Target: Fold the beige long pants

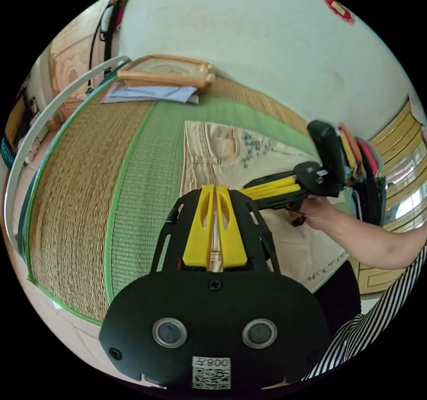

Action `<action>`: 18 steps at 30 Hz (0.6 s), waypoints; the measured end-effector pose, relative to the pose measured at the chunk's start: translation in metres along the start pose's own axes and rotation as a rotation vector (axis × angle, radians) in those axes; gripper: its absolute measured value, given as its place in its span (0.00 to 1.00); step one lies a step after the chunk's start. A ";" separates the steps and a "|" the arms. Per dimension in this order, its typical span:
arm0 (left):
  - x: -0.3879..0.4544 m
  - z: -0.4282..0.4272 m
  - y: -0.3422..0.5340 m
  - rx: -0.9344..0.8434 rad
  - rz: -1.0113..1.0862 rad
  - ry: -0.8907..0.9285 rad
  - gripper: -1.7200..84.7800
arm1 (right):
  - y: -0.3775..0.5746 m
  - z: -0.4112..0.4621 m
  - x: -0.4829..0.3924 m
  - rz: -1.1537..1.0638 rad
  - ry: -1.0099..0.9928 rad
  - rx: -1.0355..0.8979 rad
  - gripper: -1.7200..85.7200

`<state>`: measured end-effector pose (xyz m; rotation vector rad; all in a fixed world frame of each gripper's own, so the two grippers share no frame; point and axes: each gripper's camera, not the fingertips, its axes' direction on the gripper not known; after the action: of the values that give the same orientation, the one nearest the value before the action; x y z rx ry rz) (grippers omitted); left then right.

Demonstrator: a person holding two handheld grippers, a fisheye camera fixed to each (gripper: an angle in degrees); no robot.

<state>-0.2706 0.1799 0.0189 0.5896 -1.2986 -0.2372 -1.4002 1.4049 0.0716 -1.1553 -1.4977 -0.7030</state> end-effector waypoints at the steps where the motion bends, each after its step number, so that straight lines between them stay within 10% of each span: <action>1: 0.003 0.009 -0.003 -0.080 0.015 -0.057 0.02 | 0.002 -0.004 0.000 0.015 -0.011 0.001 0.02; 18: 0.019 -0.055 -0.008 -0.074 0.064 -0.063 0.02 | 0.106 -0.030 0.015 0.210 0.105 0.039 0.02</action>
<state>-0.2123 0.1794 0.0220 0.4798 -1.3610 -0.2518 -1.2897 1.4202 0.0780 -1.2062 -1.2759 -0.5793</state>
